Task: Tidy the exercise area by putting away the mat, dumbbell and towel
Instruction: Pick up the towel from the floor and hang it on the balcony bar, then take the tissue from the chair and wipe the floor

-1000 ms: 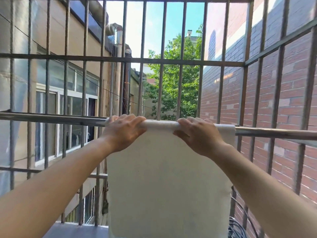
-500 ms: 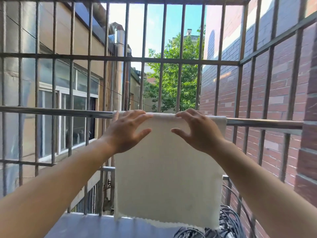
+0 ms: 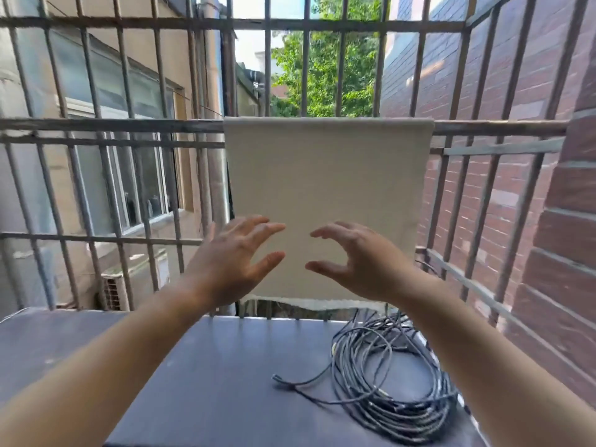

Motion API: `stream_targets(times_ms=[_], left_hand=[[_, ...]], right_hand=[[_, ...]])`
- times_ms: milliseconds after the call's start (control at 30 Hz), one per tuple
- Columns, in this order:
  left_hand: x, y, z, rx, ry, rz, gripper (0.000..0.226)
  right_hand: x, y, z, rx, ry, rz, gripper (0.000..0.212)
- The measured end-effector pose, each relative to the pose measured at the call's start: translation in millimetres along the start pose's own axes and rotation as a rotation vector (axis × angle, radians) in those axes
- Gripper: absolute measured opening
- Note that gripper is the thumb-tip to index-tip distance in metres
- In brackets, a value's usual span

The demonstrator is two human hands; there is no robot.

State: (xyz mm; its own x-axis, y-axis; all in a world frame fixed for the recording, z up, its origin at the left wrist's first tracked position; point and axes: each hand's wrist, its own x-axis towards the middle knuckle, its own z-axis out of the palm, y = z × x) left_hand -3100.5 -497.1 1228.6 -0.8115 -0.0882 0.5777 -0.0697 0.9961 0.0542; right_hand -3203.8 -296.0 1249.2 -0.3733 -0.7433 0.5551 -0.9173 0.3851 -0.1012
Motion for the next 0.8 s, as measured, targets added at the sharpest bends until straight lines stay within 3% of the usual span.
stream_targets(times_ms=[233,567,800], left_hand=[[-89.6,-13.1,24.3,-0.007,-0.117,-0.077,0.07],[-231.6,-18.0,49.9,-0.167,-0.22,-0.338,0.059],[-299.9,-1.1,60.0,-0.184,-0.217,-0.526,0.063]], right_hand=[[-49.6,-34.8,60.3,0.141,-0.159,0.063,0.05],[-129.4,-93.7,133.3,0.387,-0.314,0.137,0.049],[-167.3,-105.7,174.5,0.474,-0.559,0.15,0.042]])
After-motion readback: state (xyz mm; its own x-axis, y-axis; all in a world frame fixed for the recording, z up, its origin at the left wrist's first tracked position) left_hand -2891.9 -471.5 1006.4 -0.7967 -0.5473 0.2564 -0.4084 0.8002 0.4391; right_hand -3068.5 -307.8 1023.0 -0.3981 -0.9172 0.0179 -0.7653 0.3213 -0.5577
